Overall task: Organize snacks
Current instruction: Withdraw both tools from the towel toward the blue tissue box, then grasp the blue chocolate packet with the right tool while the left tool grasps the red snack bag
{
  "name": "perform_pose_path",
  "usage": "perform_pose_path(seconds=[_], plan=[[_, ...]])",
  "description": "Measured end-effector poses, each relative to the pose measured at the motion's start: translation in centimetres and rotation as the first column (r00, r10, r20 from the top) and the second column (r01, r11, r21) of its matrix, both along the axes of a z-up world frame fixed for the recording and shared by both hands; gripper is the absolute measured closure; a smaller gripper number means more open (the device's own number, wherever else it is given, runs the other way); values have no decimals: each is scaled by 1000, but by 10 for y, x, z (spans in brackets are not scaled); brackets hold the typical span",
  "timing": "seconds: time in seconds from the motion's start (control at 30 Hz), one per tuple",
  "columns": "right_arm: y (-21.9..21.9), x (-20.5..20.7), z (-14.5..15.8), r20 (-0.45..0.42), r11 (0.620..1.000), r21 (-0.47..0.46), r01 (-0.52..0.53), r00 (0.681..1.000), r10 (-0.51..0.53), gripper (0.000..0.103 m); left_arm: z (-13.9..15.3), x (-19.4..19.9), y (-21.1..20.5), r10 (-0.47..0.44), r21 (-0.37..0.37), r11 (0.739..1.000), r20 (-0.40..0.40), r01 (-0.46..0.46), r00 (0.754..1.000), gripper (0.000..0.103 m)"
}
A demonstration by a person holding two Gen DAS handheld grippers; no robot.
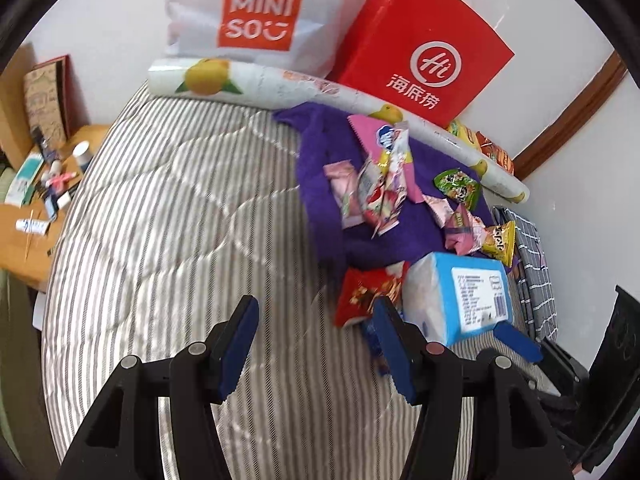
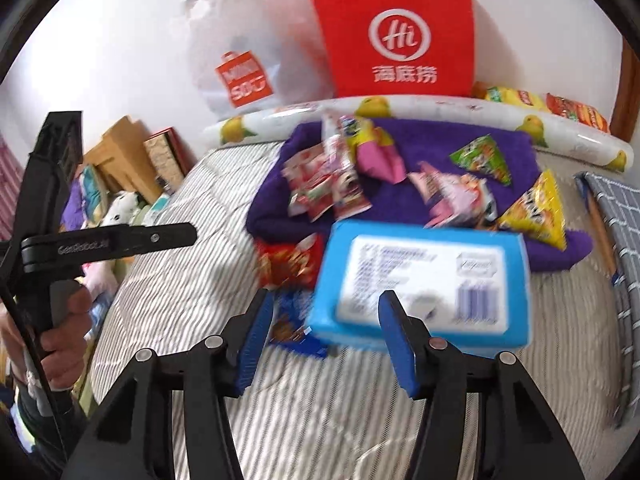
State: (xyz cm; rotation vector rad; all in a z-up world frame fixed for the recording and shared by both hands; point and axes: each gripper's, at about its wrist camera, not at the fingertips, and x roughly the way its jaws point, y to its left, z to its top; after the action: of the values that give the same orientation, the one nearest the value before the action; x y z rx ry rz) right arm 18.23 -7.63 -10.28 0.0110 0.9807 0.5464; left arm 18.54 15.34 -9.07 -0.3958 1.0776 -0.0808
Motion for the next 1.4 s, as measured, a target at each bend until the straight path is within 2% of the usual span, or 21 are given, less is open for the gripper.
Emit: perform_pose_path(seconds=[0.27, 0.33, 0.43, 0.6, 0.93, 0.97, 1.03, 1.27, 1.4], plan=[[20, -22, -26, -32, 998, -47, -32, 999, 30, 45, -17, -18, 18, 28, -44, 999, -7, -29, 1000, 46], [24, -20, -36, -47, 998, -67, -21, 999, 17, 42, -23, -20, 22, 29, -51, 998, -17, -30, 999, 46], [29, -15, -49, -65, 995, -100, 15, 998, -21, 41, -32, -21, 25, 27, -57, 998, -29, -28, 999, 46], [36, -9, -63, -99, 994, -88, 62, 993, -71, 41, -45, -23, 33, 29, -61, 998, -47, -32, 998, 46], [52, -4, -73, -102, 980, -102, 168, 979, -179, 40, -58, -26, 42, 33, -77, 996, -65, -38, 997, 46], [54, -3, -76, -111, 977, -115, 178, 975, -191, 46, -58, -26, 42, 32, -77, 996, -66, -37, 997, 46], [56, -5, -76, -94, 972, -124, 197, 973, -210, 48, -58, -27, 41, 28, -77, 997, -66, -33, 997, 46], [58, -9, -74, -87, 978, -125, 170, 980, -181, 50, -54, -35, 40, 30, -66, 997, -65, -34, 997, 46], [49, -18, -68, -103, 985, -96, 143, 983, -153, 50, -48, -40, 35, 33, -57, 998, -58, -36, 998, 46]])
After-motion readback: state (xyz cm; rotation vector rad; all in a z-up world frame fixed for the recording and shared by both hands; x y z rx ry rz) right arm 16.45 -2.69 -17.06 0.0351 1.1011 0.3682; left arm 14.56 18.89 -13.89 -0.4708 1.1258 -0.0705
